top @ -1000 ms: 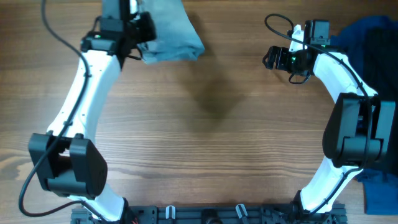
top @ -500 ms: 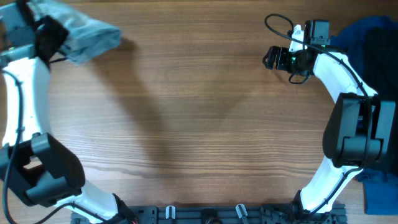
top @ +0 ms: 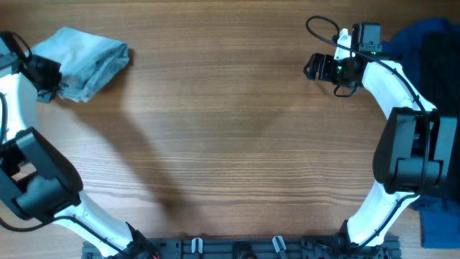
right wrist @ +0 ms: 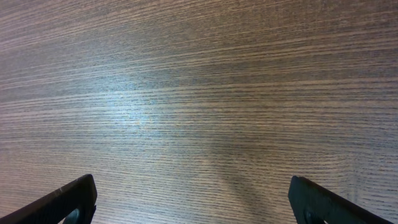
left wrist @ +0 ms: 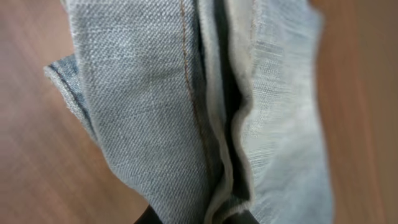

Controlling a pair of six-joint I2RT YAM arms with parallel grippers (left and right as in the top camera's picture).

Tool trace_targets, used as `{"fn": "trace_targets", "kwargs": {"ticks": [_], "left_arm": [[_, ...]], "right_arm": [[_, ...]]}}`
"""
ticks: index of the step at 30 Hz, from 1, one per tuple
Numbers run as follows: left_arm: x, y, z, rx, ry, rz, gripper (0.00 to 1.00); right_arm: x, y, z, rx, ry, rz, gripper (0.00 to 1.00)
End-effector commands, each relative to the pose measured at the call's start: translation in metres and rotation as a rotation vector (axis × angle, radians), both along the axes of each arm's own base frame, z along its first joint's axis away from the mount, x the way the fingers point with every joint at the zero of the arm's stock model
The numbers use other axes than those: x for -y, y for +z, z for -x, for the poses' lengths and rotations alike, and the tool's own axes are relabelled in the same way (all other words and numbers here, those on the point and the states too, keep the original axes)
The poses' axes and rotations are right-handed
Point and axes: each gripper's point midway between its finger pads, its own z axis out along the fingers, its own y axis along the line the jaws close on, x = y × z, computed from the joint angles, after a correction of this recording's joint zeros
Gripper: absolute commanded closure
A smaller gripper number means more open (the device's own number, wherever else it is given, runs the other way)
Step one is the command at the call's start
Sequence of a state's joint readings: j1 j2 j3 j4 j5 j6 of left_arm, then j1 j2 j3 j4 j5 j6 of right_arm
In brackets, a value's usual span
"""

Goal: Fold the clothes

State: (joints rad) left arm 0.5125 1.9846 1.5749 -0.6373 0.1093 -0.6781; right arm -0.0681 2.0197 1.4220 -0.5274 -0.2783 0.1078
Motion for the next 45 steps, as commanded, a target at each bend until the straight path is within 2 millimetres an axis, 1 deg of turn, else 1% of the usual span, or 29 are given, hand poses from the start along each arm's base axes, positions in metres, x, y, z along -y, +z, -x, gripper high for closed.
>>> {"fn": "trace_targets", "kwargs": {"ticks": [1, 6, 9, 12, 16, 18, 25, 31, 37, 38, 39, 40, 41, 42, 44, 45], "left_arm": [[0.003, -0.010, 0.011, -0.038, 0.044, 0.056, 0.96], [0.010, -0.019, 0.023, -0.093, 0.045, 0.085, 0.96], [0.013, -0.029, 0.028, -0.110, 0.049, 0.096, 0.96], [0.016, -0.044, 0.034, -0.118, 0.071, 0.113, 0.96], [0.021, -0.069, 0.042, -0.109, 0.156, 0.155, 0.96], [0.021, -0.077, 0.042, -0.094, 0.181, 0.162, 0.96], [0.023, -0.080, 0.040, -0.084, 0.167, 0.153, 0.96], [0.037, -0.079, 0.033, -0.068, 0.159, 0.197, 0.96], [0.037, -0.078, 0.031, -0.059, 0.154, 0.191, 0.95], [0.037, -0.078, 0.031, -0.059, 0.154, 0.191, 0.92], [0.037, -0.078, 0.031, -0.062, 0.154, 0.192, 0.78], [0.037, -0.078, 0.032, -0.063, 0.150, 0.191, 0.56], [0.038, -0.079, 0.032, -0.067, 0.143, 0.189, 0.31], [0.038, -0.079, 0.032, -0.068, 0.131, 0.183, 0.15], [0.039, -0.078, 0.032, -0.067, 0.126, 0.187, 0.01], [0.040, -0.077, 0.032, -0.064, 0.119, 0.191, 0.00]], "right_arm": [[0.003, -0.001, -0.001, 0.002, -0.008, 0.016, 0.00], [0.003, -0.001, -0.001, 0.002, -0.008, 0.016, 0.00], [0.003, -0.001, -0.001, 0.002, -0.008, 0.016, 0.00], [0.003, -0.001, -0.001, 0.002, -0.008, 0.016, 0.00], [0.003, -0.001, -0.001, 0.002, -0.007, 0.016, 0.00], [0.003, -0.001, -0.001, 0.002, -0.008, 0.016, 0.00], [0.003, -0.001, -0.001, 0.002, -0.008, 0.016, 0.00], [0.003, -0.001, -0.001, 0.001, -0.008, 0.016, 0.00], [0.003, -0.001, -0.001, 0.002, -0.008, 0.016, 0.00], [0.003, -0.001, -0.001, 0.002, -0.008, 0.016, 0.00], [0.003, -0.001, -0.001, 0.002, -0.008, 0.016, 0.00], [0.003, -0.001, -0.001, 0.002, -0.008, 0.016, 0.00], [0.003, -0.001, -0.001, 0.002, -0.008, 0.016, 0.00], [0.003, -0.001, -0.001, 0.001, -0.008, 0.016, 0.00], [0.003, -0.001, -0.001, 0.001, -0.008, 0.016, 0.00], [0.003, -0.001, -0.001, 0.002, -0.008, 0.016, 0.00]]}}
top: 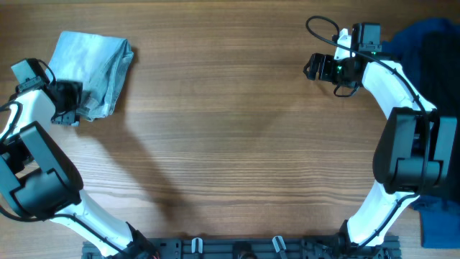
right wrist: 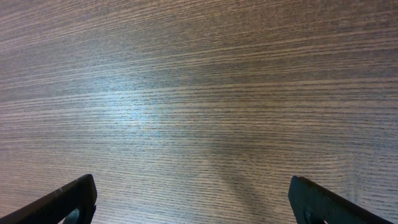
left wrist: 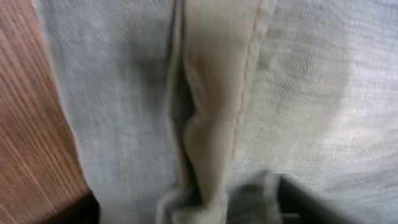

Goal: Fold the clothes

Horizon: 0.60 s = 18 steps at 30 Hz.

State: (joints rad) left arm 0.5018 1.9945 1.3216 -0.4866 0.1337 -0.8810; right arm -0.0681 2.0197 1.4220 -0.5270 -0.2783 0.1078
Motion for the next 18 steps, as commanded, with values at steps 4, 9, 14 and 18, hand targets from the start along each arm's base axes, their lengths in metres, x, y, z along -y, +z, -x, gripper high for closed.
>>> {"fn": "trace_targets", "kwargs": {"ticks": [4, 9, 14, 18], "left_arm": [[0.016, 0.014, -0.001, 0.043, -0.075, 0.051, 0.00], [0.019, 0.055, 0.007, 0.088, -0.072, 0.044, 0.00], [0.023, 0.113, 0.015, 0.170, -0.169, -0.065, 0.00], [0.034, 0.148, 0.017, 0.243, -0.266, -0.128, 0.46]], "right_arm": [[0.003, -0.001, 0.000, 0.001, -0.008, 0.016, 0.00], [0.003, -0.001, 0.000, 0.001, -0.008, 0.016, 0.00], [0.003, -0.001, 0.000, 0.001, -0.008, 0.016, 0.00], [0.003, -0.001, 0.000, 0.001, -0.008, 0.016, 0.00]]}}
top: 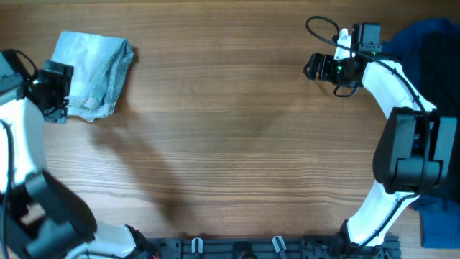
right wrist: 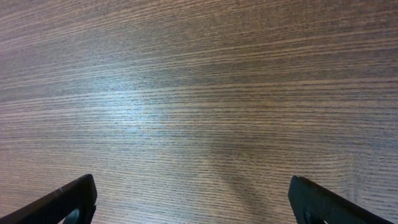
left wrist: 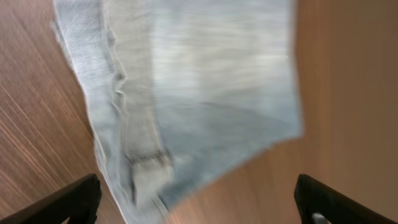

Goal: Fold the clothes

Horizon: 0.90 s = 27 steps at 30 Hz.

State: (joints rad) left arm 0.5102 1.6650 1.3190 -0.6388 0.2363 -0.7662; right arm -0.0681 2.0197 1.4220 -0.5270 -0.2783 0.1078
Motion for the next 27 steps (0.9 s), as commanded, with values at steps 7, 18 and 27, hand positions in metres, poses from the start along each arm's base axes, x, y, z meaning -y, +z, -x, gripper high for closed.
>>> {"fn": "trace_targets", "kwargs": {"ticks": [7, 18, 27], "left_arm": [[0.029, 0.010, -0.011, 0.081, -0.356, -0.100, 0.96], [0.037, -0.078, -0.004, -0.111, -0.383, 0.062, 0.96], [0.048, -0.133, 0.009, -0.224, -0.390, 0.185, 0.96]], "right_arm": [[0.003, -0.001, 0.000, 0.001, -0.008, 0.016, 0.00], [0.003, -0.001, 0.000, 0.001, -0.008, 0.016, 0.00], [0.003, -0.001, 0.000, 0.001, -0.008, 0.016, 0.00]]}}
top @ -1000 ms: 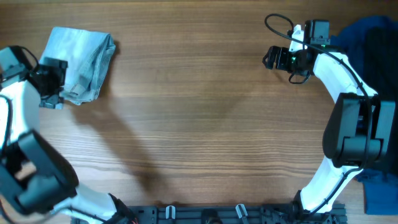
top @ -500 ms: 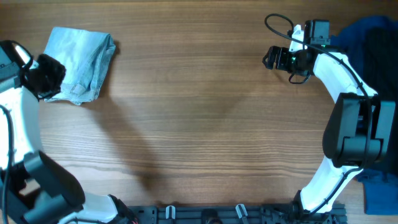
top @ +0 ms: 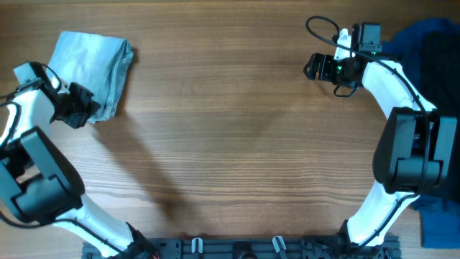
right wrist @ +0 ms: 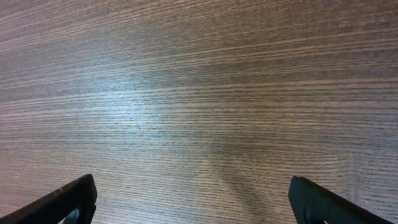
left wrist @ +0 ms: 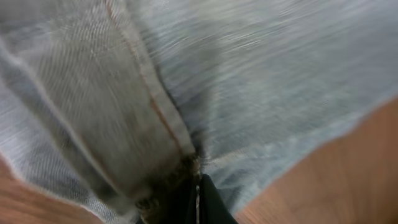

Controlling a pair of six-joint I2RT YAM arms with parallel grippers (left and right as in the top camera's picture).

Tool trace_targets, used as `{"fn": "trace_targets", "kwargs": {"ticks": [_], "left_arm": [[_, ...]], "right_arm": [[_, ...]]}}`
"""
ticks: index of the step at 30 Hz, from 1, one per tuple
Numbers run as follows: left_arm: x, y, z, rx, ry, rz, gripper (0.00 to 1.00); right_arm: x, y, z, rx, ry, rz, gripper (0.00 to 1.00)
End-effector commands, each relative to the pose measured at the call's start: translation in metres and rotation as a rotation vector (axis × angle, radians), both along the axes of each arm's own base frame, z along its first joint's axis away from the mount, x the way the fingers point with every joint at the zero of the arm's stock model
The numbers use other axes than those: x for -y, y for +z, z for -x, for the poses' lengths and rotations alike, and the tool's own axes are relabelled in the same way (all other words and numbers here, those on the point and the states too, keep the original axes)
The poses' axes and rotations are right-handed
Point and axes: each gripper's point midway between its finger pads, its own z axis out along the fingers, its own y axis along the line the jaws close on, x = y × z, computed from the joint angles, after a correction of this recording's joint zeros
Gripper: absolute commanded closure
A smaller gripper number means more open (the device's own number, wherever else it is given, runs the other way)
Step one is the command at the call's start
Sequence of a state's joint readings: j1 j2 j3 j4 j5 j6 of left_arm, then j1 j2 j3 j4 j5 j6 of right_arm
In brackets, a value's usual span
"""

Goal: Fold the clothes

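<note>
A folded light-blue denim garment [top: 93,61] lies at the table's far left corner. My left gripper [top: 88,109] is at its near edge. In the left wrist view the denim [left wrist: 261,74] fills the frame, and my left gripper [left wrist: 198,198] is shut on a seamed hem, its dark fingers pressed together. My right gripper [top: 313,67] hovers at the far right over bare wood. In the right wrist view my right gripper [right wrist: 199,205] is open, with nothing between its wide-apart fingers [right wrist: 78,198].
A dark blue heap of clothes [top: 431,39] lies at the far right edge behind the right arm. A blue cloth [top: 440,223] shows at the near right corner. A black rail [top: 237,248] runs along the table's front edge.
My left gripper was open just left of the denim; now it sits at the garment's near edge and is shut on the hem. The right arm has not moved.
At first the denim lay as a slanted bundle with my left gripper close against its left end. Then it lay squarer, the gripper at its near left corner. Then the gripper stood open beside it, and now it is shut on the hem. The right gripper stayed open throughout.
</note>
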State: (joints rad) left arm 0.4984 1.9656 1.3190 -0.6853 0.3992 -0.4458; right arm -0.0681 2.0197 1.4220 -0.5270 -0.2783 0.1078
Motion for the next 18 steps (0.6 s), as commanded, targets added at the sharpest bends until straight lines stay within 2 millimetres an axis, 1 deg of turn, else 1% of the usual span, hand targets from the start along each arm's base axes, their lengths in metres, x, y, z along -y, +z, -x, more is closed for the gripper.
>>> {"fn": "trace_targets", "kwargs": {"ticks": [1, 4, 7, 10, 12, 15, 18], "left_arm": [[0.011, -0.015, 0.003, -0.017, -0.035, 0.053, 0.96], [0.018, -0.008, -0.007, 0.043, -0.051, 0.097, 0.96], [0.031, 0.008, -0.022, 0.148, -0.084, 0.183, 0.96], [0.039, 0.028, -0.031, 0.214, -0.100, 0.242, 0.96], [0.043, 0.048, -0.038, 0.260, -0.106, 0.260, 0.96], [0.051, 0.080, -0.043, 0.329, -0.142, 0.234, 0.96], [0.065, 0.111, -0.047, 0.399, -0.192, 0.186, 0.96]], "right_arm": [[0.003, -0.001, 0.000, 0.001, -0.008, 0.016, 0.00], [0.003, -0.001, 0.000, 0.001, -0.008, 0.016, 0.00], [0.003, -0.001, 0.000, 0.001, -0.008, 0.016, 0.00], [0.003, -0.001, 0.000, 0.001, -0.008, 0.016, 0.00], [0.003, -0.001, 0.000, 0.001, -0.008, 0.016, 0.00], [0.003, -0.001, 0.000, 0.001, -0.008, 0.016, 0.00], [0.003, -0.001, 0.000, 0.001, -0.008, 0.016, 0.00]]}}
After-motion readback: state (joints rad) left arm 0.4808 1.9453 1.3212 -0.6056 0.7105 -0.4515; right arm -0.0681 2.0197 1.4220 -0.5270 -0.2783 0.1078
